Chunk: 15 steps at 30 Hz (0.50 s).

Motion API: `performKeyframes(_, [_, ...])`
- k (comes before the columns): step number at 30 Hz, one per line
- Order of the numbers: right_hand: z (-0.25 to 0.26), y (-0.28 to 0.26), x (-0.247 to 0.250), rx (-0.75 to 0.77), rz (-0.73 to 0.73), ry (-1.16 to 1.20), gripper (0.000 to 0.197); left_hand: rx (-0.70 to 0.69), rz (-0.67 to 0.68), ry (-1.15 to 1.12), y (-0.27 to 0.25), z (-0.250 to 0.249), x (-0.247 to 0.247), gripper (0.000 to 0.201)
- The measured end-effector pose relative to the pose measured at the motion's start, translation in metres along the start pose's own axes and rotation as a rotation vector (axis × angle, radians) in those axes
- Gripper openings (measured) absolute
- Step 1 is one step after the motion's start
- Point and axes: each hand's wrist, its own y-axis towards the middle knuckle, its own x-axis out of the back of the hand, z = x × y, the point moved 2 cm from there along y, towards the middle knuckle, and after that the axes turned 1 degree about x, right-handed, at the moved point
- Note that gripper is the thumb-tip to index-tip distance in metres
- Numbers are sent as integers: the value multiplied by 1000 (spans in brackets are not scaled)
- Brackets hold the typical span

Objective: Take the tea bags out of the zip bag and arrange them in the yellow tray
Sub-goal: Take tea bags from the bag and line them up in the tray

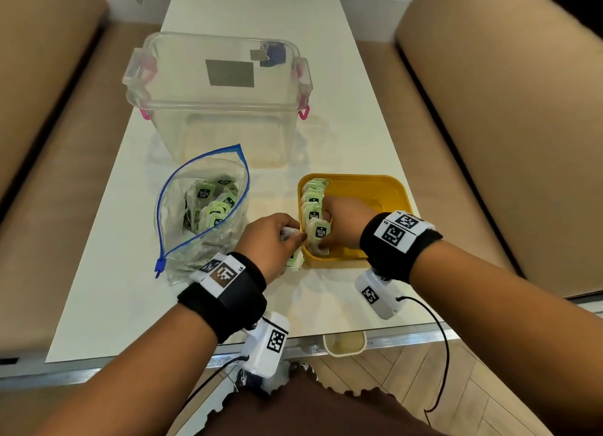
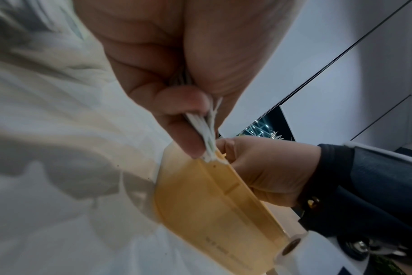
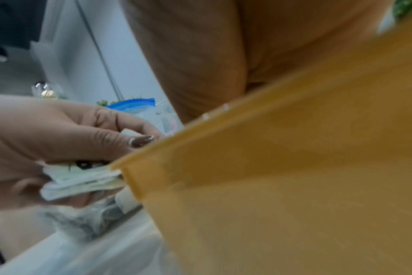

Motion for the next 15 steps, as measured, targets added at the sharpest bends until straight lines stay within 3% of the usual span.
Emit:
performKeyframes(7, [4, -3, 5, -46, -28, 145, 31, 13, 3, -4, -1, -1, 0, 16])
performKeyframes(11, [2, -6, 8, -117, 32, 165, 29, 6, 9, 12, 0, -1, 0, 16])
performKeyframes(15, [-1, 2, -2, -142, 88, 351, 31, 9, 9, 18, 0, -1, -1, 16])
